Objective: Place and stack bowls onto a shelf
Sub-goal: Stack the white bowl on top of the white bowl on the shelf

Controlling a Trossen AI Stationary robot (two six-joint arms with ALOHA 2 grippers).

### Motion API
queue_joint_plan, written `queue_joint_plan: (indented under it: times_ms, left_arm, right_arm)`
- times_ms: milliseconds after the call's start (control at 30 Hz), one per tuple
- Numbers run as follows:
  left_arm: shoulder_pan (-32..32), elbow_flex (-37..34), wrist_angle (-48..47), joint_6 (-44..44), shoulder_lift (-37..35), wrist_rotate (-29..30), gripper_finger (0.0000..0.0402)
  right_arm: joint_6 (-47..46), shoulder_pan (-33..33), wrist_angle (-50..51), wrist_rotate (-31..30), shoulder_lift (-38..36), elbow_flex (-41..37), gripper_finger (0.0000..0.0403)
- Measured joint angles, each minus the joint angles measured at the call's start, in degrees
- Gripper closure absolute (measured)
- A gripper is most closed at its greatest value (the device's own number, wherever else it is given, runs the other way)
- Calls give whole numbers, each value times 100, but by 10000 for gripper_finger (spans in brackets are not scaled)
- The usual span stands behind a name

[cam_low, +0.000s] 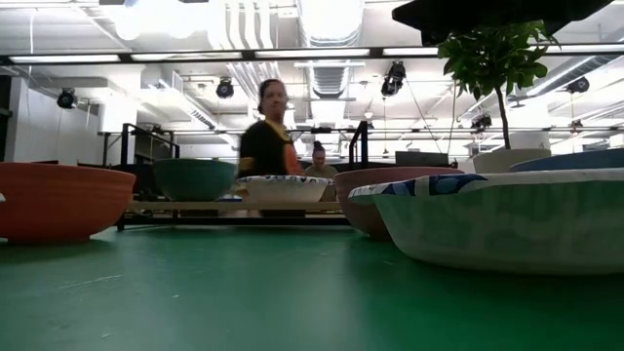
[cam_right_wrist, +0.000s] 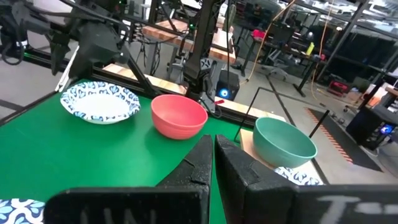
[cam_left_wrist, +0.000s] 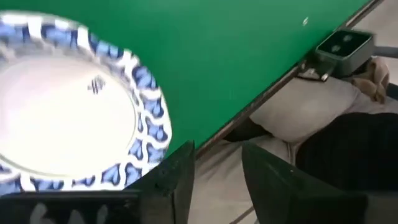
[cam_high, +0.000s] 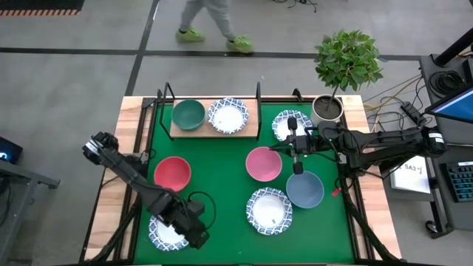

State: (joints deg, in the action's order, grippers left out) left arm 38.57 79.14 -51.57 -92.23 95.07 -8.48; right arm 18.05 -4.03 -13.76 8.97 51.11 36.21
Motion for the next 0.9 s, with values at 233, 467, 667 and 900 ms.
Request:
queue_joint_plan:
  times_ms: [233, 467, 667, 900]
  left_arm:
    - [152, -20, -221, -615, 211, 147, 240]
    - [161, -21, -194, -819, 546, 146, 239]
    - [177, -26, -158, -819, 800, 254, 241]
    - [257, -54, -166, -771, 1083, 624, 241]
  right_arm:
    - [129, 0, 61, 0, -2, 0, 394]
    - [115, 0, 158, -2, -2, 0, 394]
    - [64, 0, 168, -2, -2, 0, 394]
    - [40, 0, 198, -2, -2, 0, 394]
